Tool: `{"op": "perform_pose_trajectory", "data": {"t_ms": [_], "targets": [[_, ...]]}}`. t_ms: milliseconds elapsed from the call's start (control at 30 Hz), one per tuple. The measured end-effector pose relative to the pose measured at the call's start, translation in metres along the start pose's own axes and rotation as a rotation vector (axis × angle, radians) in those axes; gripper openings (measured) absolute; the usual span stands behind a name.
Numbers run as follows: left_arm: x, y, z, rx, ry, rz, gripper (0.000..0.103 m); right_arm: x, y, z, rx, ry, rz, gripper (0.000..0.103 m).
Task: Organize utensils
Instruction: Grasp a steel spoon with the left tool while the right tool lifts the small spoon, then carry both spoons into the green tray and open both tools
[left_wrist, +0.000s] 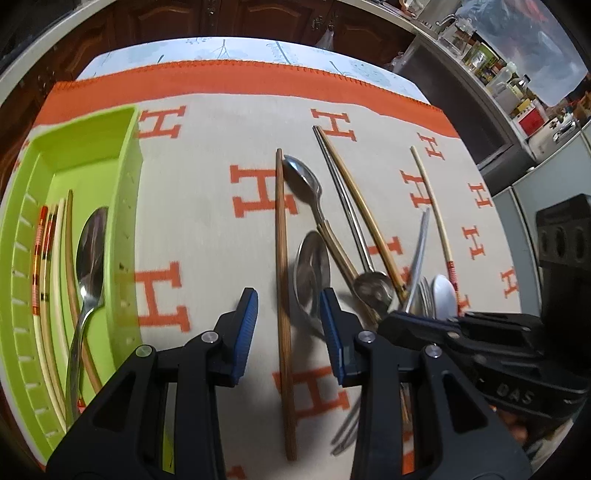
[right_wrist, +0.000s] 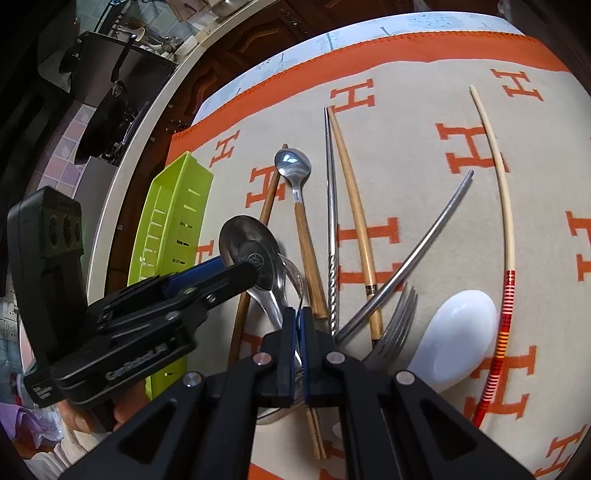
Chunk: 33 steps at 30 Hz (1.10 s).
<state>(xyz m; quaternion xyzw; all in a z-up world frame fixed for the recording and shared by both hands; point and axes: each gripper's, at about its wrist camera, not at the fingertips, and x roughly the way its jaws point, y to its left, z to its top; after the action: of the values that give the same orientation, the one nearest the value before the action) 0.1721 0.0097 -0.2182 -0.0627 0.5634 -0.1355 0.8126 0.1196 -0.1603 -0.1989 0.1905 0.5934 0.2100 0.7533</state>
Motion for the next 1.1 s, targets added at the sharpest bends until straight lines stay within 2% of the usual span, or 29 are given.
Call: {"op": "perform_pose_trajectory", "data": {"t_ms": [67, 100, 200, 267, 400, 533, 733, 1100], "targets": [[0.003, -0.003, 0.002, 0.012, -0.016, 0.018, 0.024, -0.001, -0.001, 0.0, 0.007, -0.002, 0.003, 0.002], [0.004, -0.004, 0.002, 0.018, -0.027, 0.029, 0.018, 0.0, -0.001, 0.0, 0.008, -0.002, 0.004, 0.002], [0.005, -0.008, 0.003, 0.03, -0.059, 0.024, 0.005, 0.0, -0.002, 0.0, 0.014, -0.005, 0.005, 0.002], [0.004, -0.011, 0.003, 0.041, -0.085, 0.024, 0.004, -0.001, -0.003, 0.0, 0.023, -0.008, 0.006, 0.002], [-0.002, -0.008, 0.005, -0.012, -0.106, -0.017, 0.002, -0.004, -0.001, -0.002, 0.024, -0.021, 0.007, 0.002], [-0.02, -0.009, 0.003, -0.002, -0.147, 0.002, 0.002, -0.011, 0.003, -0.004, 0.018, -0.034, 0.012, 0.002], [-0.061, -0.015, -0.002, 0.048, -0.235, 0.053, 0.002, -0.021, 0.013, -0.006, 0.012, -0.061, 0.024, 0.002], [-0.147, 0.007, -0.03, 0.094, -0.302, 0.096, 0.002, -0.044, 0.057, -0.006, -0.054, -0.103, 0.086, 0.001]]}}
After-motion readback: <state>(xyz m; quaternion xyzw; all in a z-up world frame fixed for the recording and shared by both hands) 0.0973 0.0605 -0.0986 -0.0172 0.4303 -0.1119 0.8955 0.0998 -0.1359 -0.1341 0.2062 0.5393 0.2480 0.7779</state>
